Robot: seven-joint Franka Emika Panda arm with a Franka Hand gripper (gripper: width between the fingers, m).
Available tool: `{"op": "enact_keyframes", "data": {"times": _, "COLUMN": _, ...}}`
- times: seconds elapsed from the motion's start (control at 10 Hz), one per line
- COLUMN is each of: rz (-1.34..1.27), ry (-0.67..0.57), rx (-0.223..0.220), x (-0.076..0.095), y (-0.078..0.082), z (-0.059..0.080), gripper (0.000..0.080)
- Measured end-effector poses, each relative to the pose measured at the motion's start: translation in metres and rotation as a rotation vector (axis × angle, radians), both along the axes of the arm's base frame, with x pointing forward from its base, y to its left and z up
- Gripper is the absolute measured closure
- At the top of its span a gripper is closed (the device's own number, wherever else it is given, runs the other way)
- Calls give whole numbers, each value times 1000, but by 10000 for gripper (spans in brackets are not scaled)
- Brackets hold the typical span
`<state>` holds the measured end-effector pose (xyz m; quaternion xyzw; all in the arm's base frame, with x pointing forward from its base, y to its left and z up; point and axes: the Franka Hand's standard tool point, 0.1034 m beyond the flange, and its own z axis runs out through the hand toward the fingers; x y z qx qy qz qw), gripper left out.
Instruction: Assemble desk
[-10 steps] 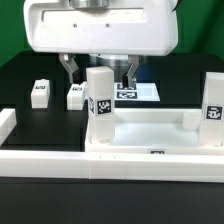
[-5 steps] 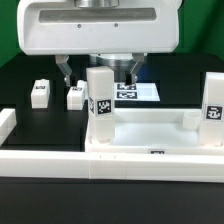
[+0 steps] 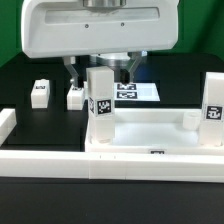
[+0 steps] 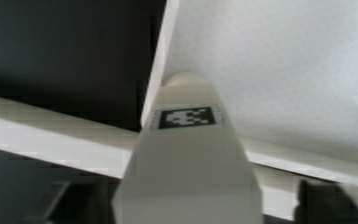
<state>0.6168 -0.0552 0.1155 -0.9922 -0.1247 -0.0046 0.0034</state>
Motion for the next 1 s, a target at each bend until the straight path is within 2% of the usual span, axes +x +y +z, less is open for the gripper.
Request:
{"op": "enact_keyframes", "data": {"times": 0.1, "rz": 0, "ry": 0, "rx": 0, "x": 0, "y": 0, "z": 0, "gripper": 412}}
{"op": "enact_keyframes", "data": {"times": 0.2, "rz": 0, "ry": 0, "rx": 0, "x": 0, "y": 0, "z": 0, "gripper": 513}}
{"op": "enact_keyframes", "data": {"times": 0.6, "rz": -92, "ry": -1, "rx": 9, "x": 0, "y": 0, "z": 0, "gripper": 511}}
{"op": "enact_keyframes", "data": {"times": 1.0, "rz": -555, "ry": 9, "rx": 51, "x": -2, "y": -4, "z": -1, "gripper": 511}}
